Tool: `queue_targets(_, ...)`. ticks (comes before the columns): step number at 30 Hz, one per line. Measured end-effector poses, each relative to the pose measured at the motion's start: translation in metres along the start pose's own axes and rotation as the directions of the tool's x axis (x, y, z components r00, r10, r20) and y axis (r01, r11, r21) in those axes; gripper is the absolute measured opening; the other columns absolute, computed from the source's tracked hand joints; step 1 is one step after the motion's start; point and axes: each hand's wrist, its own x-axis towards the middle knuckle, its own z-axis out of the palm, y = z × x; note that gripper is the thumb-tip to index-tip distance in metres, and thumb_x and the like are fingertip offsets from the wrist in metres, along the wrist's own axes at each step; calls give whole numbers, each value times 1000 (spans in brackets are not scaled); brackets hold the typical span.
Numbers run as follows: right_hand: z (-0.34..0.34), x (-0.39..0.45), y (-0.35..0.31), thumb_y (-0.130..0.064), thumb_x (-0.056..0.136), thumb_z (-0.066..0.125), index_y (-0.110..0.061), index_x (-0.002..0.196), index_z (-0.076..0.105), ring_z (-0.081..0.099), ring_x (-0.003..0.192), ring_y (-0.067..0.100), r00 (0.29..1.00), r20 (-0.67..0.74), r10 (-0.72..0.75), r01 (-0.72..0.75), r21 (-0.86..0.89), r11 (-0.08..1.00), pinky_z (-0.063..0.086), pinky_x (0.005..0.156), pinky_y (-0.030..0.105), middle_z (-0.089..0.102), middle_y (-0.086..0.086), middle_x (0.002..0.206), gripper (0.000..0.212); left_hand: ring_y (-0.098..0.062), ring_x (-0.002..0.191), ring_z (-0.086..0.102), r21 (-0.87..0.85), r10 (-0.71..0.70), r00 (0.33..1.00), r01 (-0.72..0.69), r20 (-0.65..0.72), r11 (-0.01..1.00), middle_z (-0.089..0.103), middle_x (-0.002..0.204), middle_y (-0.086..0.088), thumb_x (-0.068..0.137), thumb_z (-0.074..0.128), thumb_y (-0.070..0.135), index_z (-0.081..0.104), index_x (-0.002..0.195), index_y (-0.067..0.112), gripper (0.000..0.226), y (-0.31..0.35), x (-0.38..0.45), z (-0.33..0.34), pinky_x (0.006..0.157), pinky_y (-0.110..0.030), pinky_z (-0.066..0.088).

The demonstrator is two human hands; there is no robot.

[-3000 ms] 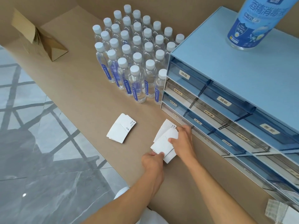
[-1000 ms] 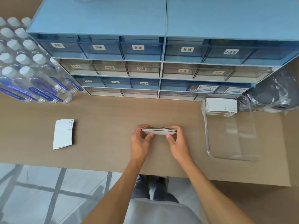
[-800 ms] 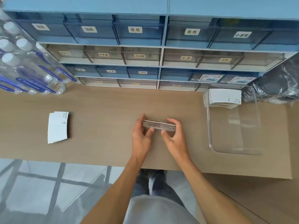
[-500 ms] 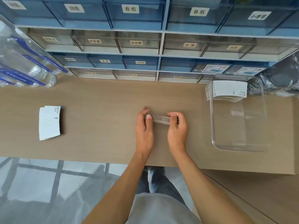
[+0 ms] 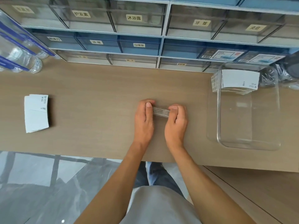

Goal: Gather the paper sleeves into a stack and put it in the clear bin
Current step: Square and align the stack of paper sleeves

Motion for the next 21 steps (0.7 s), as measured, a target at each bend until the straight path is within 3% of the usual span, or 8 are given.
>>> queue_targets(3,0,0,-1,-8,86,40,-3,87,61,58,84,19,1000,-17,8,-7,27,1000,43,78,16,64,13,90,21,-10,98,59,49,28,998,-30,49,998,65,105,-7,106,36,16,64,108,8,29,-1,0,-4,87,-14,42)
queue_targets(7,3,2,-9,-5,83,44,-15,91,62,62,84,17,990,-69,122,-112,129,985,45,76,15,66,8,91,22,-3,99,56,111,80,995,-86,61,990,60,104,-1,105,38,16,66,111,8,29,0,0,-3,89,-10,39)
queue_targets(10,4,1,-9,-11,91,44,-12,91,63,61,85,16,991,-70,113,-107,83,991,46,78,21,66,4,89,19,-4,88,51,137,108,992,-117,69,984,55,91,-1,104,41,16,64,96,7,26,0,1,-3,82,-9,38)
queue_targets(13,4,1,-9,-12,92,41,-11,97,63,59,82,15,991,-62,123,-119,62,991,46,75,21,64,1,87,23,-15,82,48,138,90,993,-100,77,985,53,83,-14,104,41,15,55,82,-1,31,1,1,-3,76,-12,36)
queue_targets(15,3,2,-9,-9,88,39,-9,99,64,58,79,19,992,-58,109,-107,40,993,46,74,25,62,3,84,27,-20,83,48,146,82,993,-94,84,985,53,83,-16,105,40,13,55,82,-3,32,1,1,-3,76,-13,37)
queue_targets(18,4,3,-10,-7,84,37,-5,97,65,57,77,24,994,-70,88,-86,25,996,46,74,30,61,5,80,31,-11,82,47,148,80,986,-102,148,984,50,85,-9,104,41,20,56,85,2,30,3,2,-9,76,-11,36)
queue_targets(21,4,4,-9,-6,80,36,-4,93,65,57,77,22,994,-78,74,-74,13,997,46,75,31,62,6,80,31,-14,95,52,147,115,953,-162,281,976,54,103,-12,96,55,24,59,106,3,23,0,4,-19,83,-9,37)
